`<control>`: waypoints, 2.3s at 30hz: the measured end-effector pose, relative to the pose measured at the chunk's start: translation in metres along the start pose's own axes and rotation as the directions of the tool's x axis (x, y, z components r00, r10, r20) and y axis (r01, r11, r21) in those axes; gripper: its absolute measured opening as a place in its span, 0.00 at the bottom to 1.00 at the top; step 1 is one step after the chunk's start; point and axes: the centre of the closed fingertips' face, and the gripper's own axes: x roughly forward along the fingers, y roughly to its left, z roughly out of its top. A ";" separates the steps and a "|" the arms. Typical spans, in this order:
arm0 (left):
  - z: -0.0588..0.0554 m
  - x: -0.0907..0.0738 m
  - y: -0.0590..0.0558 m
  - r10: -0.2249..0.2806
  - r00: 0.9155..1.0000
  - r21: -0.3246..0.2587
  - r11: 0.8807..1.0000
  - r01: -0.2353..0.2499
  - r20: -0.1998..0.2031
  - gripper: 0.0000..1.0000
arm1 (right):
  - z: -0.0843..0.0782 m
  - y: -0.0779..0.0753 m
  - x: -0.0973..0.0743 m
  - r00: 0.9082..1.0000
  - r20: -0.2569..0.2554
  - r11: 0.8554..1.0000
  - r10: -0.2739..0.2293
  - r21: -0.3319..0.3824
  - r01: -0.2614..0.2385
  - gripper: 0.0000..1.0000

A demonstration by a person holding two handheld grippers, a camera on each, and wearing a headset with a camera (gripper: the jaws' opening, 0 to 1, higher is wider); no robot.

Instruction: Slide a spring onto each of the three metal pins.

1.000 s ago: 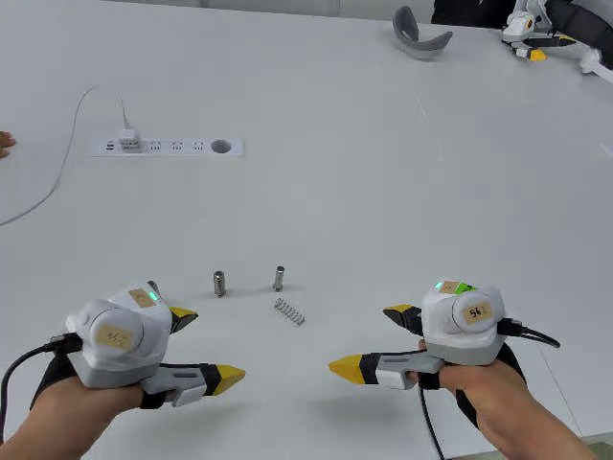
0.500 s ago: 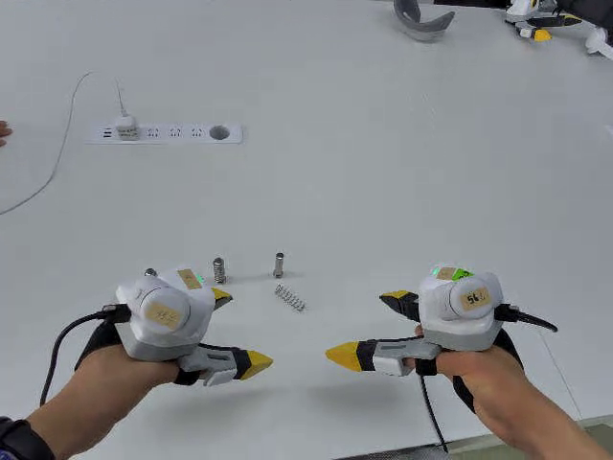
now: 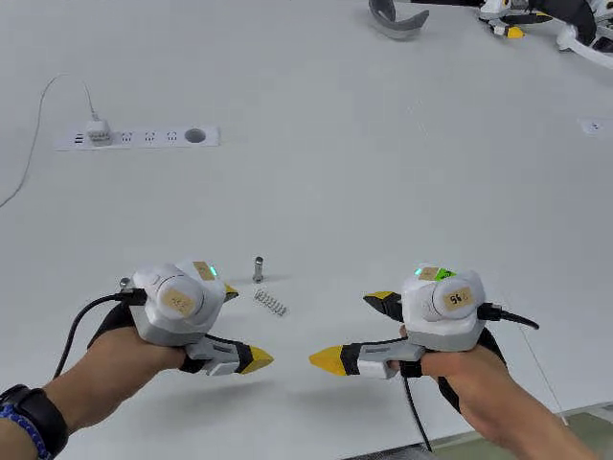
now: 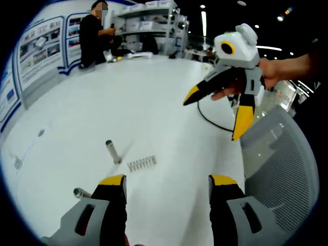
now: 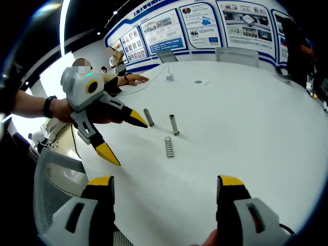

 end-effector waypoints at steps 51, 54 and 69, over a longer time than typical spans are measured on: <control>-0.021 0.048 0.010 -0.075 0.993 -0.040 0.997 0.071 -0.095 0.56 | -0.012 0.002 0.003 1.000 -0.013 0.999 0.012 0.035 -0.011 0.82; -0.024 0.047 0.010 -0.061 0.993 -0.015 0.998 0.060 -0.101 0.52 | -0.012 0.003 0.004 1.000 -0.017 0.999 0.015 0.032 -0.014 0.82; -0.036 0.041 0.007 -0.010 0.990 0.073 0.997 0.020 -0.143 0.31 | -0.010 0.003 0.000 1.000 -0.019 1.000 0.009 0.026 -0.008 0.81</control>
